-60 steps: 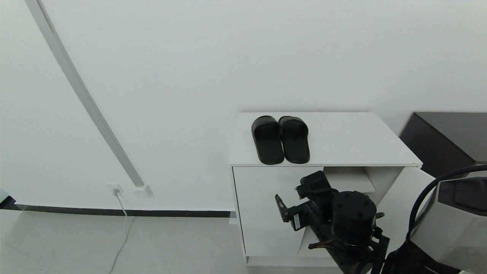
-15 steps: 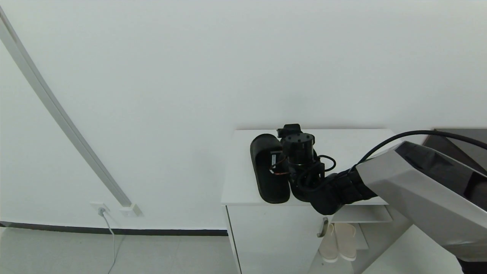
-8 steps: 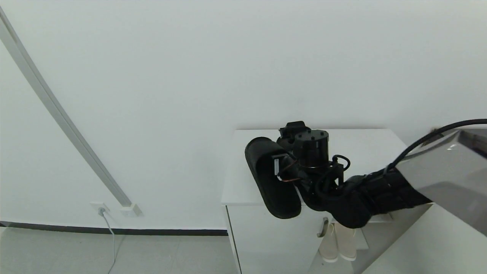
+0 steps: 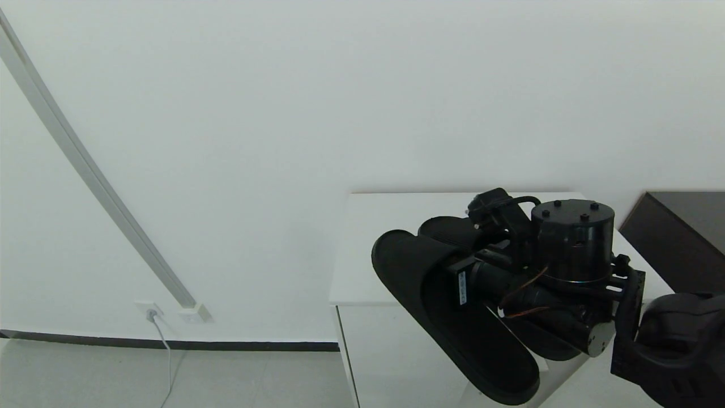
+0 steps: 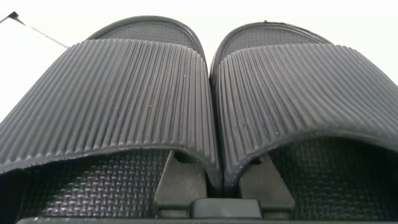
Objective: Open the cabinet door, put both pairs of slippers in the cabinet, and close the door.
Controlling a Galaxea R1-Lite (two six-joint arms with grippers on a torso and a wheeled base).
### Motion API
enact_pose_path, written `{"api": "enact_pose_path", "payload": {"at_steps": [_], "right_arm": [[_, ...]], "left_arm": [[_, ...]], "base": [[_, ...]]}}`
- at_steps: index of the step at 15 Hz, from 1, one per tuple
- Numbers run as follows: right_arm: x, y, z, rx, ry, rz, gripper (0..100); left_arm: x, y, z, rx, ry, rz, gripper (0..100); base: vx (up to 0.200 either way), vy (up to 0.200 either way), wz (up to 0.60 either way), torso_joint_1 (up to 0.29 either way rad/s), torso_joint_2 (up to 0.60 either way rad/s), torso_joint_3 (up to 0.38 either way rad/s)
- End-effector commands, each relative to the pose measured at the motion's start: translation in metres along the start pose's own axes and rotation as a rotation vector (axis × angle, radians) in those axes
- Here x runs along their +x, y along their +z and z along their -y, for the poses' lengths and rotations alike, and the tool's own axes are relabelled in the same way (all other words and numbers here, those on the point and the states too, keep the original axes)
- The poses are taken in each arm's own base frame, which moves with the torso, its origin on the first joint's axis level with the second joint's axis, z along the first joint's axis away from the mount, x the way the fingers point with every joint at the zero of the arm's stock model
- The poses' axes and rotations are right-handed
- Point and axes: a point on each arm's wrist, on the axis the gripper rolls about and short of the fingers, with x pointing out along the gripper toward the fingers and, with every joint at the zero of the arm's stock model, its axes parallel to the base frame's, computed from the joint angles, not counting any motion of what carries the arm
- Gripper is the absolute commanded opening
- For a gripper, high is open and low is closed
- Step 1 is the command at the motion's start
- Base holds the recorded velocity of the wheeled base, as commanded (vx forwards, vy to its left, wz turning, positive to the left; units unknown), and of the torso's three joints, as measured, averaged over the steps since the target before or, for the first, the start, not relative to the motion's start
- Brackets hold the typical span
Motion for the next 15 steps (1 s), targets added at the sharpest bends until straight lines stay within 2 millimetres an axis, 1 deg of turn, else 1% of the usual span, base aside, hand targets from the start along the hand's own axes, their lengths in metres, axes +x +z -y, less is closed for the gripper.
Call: {"api": "enact_pose_path", "payload": {"at_steps": [1,5,15], "right_arm": [[0.0001,0.0003,-0.0008,0.000,0.003,0.003,0],[0.0019,-0.0021,-0.0004,-0.001,0.000,-0.005,0],[0.0009,-0.0020,-0.0006,-0.003,-0.005,-0.003,0]], "left_arm": [[0.0000,0.0002,0.0000,0.000,0.001,0.000,0],[0.0000,0.0002,0.0001,0.001,-0.002,0.000,0],[0.0000,0.0000,0.0001,0.001,-0.002,-0.001,0]], "base": [[0.000,0.000,0.00,0.000,0.00,0.000],[0.000,0.000,0.00,0.000,0.00,0.000],[-0.200,0.000,0.00,0.005,0.00,0.001]]}}
